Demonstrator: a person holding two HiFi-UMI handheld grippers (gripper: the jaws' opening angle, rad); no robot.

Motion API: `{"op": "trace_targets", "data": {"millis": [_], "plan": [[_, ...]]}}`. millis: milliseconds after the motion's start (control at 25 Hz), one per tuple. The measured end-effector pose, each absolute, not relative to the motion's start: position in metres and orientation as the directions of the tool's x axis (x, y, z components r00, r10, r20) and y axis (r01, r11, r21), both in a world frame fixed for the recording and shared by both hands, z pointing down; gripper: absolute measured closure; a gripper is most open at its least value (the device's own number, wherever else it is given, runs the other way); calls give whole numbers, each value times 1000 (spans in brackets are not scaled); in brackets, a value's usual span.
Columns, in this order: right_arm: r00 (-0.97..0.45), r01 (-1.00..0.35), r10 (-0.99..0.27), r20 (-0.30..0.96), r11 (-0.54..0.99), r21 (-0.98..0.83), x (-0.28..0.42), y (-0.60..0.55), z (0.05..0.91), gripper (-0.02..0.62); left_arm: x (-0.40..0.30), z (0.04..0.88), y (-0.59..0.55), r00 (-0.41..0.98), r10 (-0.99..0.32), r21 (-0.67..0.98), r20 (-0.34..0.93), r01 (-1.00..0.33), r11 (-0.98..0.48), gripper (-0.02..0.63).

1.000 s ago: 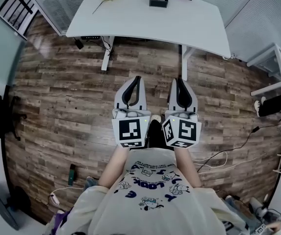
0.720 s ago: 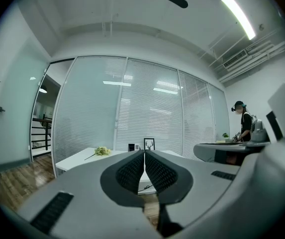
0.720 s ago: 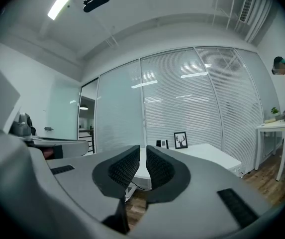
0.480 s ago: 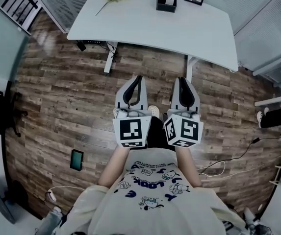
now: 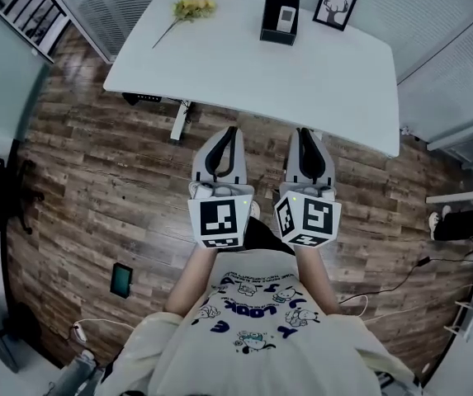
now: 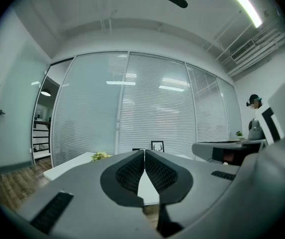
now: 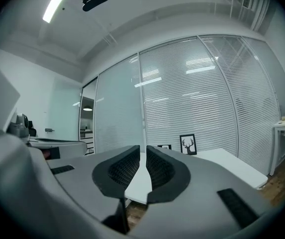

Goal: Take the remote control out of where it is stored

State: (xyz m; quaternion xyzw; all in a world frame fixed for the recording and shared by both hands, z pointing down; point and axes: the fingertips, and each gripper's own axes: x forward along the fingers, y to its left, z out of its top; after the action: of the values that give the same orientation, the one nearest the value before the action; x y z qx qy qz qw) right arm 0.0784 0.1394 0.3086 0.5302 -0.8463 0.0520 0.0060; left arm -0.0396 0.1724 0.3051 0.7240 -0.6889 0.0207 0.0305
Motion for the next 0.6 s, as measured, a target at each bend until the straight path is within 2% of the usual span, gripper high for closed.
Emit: {"op": "trace_targets", "data": {"millis": [600], "plan": [[-477,-878,-872,110,467,-110,90,25,326,538,-21,320,60,22,-993,21,118,-1000,-20,586]]}}
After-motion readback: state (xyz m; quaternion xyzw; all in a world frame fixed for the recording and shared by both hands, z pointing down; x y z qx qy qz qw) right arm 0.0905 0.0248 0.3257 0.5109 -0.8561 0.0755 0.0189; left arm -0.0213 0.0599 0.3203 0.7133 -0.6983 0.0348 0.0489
